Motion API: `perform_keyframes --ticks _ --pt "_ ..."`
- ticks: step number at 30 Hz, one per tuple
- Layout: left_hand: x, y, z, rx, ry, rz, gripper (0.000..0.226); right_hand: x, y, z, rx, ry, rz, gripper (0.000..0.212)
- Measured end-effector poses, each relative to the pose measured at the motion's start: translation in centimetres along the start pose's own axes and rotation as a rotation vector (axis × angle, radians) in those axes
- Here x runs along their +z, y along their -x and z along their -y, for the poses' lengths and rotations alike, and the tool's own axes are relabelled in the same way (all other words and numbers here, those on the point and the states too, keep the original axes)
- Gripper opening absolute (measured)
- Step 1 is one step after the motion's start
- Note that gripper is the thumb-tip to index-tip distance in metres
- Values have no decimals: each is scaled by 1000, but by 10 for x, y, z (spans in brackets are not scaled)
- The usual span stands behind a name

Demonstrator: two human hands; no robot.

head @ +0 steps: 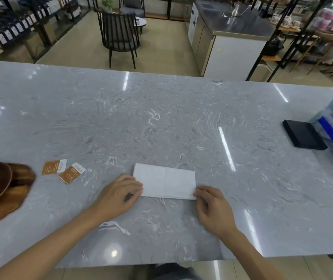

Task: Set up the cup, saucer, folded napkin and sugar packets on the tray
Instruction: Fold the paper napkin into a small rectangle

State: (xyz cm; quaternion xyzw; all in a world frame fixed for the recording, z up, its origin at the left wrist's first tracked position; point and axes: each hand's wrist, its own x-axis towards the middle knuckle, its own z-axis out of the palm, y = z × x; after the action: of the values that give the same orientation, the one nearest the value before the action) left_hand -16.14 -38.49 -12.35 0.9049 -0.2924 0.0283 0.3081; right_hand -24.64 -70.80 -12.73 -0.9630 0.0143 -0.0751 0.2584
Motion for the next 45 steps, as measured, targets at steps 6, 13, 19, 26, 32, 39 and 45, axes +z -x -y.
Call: perform_keyframes --ticks 6,13,19,26,32,39,45 --pt "24 -52 -23 -35 -222 99 52 29 -43 46 -128 159 -42 42" --pt "56 -58 -13 -220 -442 212 68 64 -65 26 -32 257 190 65" --pt "58 -58 -6 -220 -432 215 71 61 -62 19 -1 243 172 71" --pt "45 -69 16 -33 -443 307 70 41 -43 -5 -59 239 323 64" --pt "29 -99 35 177 -527 310 65 33 3 17 19 138 339 60" --pt "23 -127 19 121 -593 206 64 26 41 58 50 90 234 63" --pt "24 -45 -34 251 -191 147 34 13 23 49 -106 -59 250 44"
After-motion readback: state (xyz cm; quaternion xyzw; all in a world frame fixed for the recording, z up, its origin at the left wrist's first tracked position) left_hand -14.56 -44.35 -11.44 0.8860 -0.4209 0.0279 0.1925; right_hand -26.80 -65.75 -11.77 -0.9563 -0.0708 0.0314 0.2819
